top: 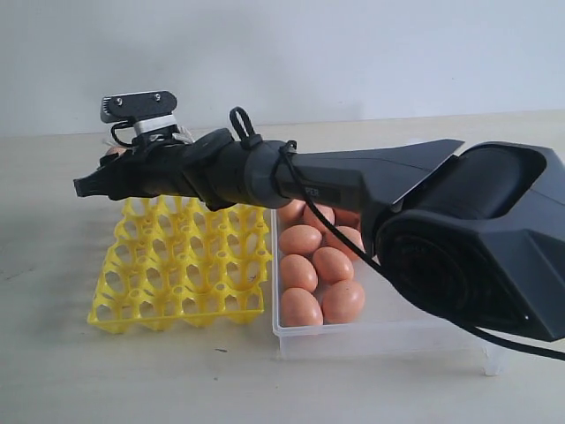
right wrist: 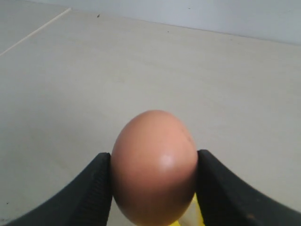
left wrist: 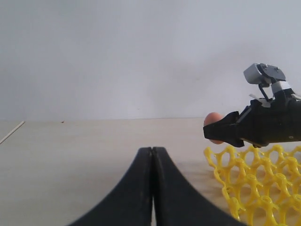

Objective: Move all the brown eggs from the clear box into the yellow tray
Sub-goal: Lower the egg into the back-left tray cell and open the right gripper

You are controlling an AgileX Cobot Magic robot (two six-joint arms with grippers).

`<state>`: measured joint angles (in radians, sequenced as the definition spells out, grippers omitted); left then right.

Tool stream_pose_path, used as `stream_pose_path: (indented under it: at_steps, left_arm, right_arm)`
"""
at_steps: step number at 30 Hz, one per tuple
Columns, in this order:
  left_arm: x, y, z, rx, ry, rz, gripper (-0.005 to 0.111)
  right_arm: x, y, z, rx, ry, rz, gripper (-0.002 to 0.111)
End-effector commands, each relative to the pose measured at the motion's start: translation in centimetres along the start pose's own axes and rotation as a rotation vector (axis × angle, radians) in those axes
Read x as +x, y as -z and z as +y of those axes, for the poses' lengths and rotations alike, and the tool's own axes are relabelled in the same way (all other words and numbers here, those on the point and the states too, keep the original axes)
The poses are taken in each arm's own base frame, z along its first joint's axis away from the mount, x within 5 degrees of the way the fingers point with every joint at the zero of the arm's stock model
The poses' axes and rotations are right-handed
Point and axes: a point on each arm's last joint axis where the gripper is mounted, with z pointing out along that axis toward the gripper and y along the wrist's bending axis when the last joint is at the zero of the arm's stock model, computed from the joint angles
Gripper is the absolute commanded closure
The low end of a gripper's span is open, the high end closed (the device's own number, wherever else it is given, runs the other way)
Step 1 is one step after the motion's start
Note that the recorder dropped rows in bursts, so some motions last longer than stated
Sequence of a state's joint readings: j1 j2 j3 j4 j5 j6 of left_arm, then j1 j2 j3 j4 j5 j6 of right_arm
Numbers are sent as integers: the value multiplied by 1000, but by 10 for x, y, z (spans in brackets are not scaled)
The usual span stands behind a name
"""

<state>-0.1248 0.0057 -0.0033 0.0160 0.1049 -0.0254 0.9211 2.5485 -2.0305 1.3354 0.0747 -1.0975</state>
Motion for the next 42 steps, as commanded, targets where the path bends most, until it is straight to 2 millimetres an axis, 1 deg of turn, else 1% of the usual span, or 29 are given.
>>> stream_pose_path:
  at_steps: [1,5,13,17,27,34,39,42]
  left_arm:
    - [1,0,0,6,11,-5,107]
    - [1,0,0,6,11,-5,107]
    - [1,0,0,6,11,-5,107]
    - [1,0,0,6,11,-5,107]
    - [1,0,0,6,11,-5,107]
    - [1,0,0,6,11,-5,107]
    - [1,0,0,6,11,-5,107]
    - [1,0,0,6,11,-5,107]
  right_arm:
    - [-2,0,7,-14,54,-6,101]
    - [2,-2,5,-10,56,1,96]
    - [8,-5,4,-7,55,14,95]
    - [15,-8,2,-3,60,26,95]
    - [15,-9,0,9,83,23,94]
    - [15,-9,0,13,83,21,71]
    - [15,-9,0,17,83,19,57]
    - [13,-8,0,16,83,16,46]
